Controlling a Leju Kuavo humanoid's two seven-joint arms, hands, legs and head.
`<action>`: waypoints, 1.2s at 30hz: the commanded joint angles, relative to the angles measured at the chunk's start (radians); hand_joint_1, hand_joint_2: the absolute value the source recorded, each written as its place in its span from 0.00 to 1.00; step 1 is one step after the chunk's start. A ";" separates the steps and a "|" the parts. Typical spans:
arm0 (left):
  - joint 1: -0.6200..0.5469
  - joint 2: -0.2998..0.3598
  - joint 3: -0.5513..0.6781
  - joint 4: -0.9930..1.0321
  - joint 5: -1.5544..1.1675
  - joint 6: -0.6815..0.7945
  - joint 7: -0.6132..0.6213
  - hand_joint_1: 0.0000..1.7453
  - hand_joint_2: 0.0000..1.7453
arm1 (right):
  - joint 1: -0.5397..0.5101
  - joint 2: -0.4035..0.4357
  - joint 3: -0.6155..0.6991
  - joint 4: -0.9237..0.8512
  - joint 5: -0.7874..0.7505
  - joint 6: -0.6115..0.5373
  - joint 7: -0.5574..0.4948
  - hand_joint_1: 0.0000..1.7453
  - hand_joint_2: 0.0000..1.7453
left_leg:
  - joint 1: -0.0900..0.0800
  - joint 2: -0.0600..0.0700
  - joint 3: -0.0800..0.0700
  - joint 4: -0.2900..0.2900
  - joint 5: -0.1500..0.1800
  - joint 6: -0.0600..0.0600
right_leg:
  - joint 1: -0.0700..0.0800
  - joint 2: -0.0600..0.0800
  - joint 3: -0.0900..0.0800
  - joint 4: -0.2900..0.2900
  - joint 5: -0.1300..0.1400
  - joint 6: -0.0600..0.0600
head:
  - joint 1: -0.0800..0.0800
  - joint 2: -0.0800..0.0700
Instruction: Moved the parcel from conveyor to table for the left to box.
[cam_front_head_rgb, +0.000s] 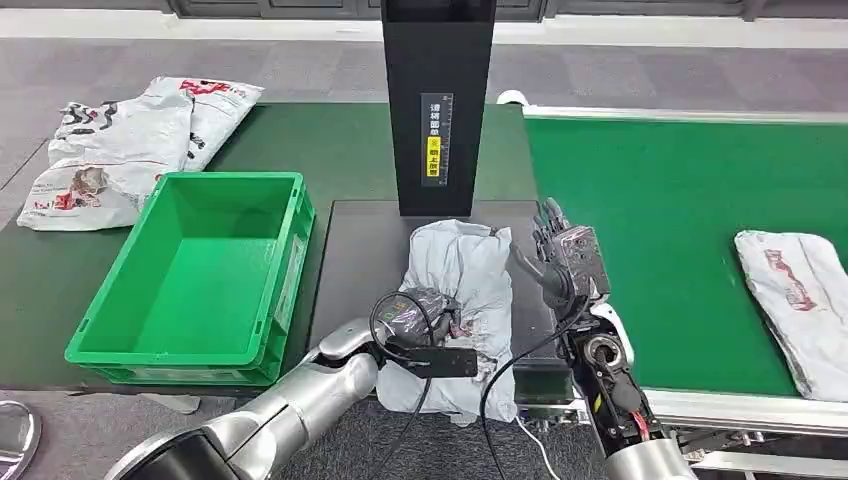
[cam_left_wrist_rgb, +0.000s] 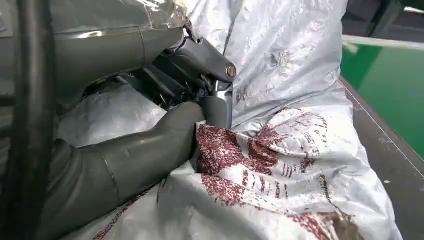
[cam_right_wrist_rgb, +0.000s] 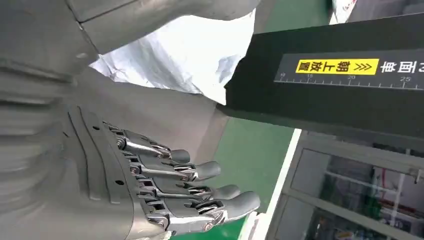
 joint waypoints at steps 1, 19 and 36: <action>0.002 0.031 0.124 -0.056 0.039 0.251 -0.043 1.00 1.00 | -0.025 0.005 -0.047 0.034 -0.007 -0.001 0.012 0.00 1.00 | 0.000 0.003 0.003 -0.002 0.000 0.000 | 0.000 0.003 0.002 -0.003 0.001 -0.001 | 0.000 0.000; -0.047 0.123 0.320 -0.434 -0.181 0.443 0.128 1.00 1.00 | 0.092 0.000 -0.066 -0.098 -0.001 -0.045 0.000 0.00 1.00 | 0.001 0.002 -0.004 0.000 0.000 -0.001 | 0.001 0.001 -0.004 0.000 0.000 -0.001 | 0.000 0.000; 0.073 0.144 0.664 -0.630 -0.559 0.484 0.246 1.00 1.00 | 0.198 -0.003 -0.090 -0.224 0.000 -0.052 0.012 0.00 1.00 | 0.000 0.002 -0.003 -0.001 -0.001 -0.001 | 0.000 0.002 -0.005 0.000 -0.001 -0.001 | 0.000 0.000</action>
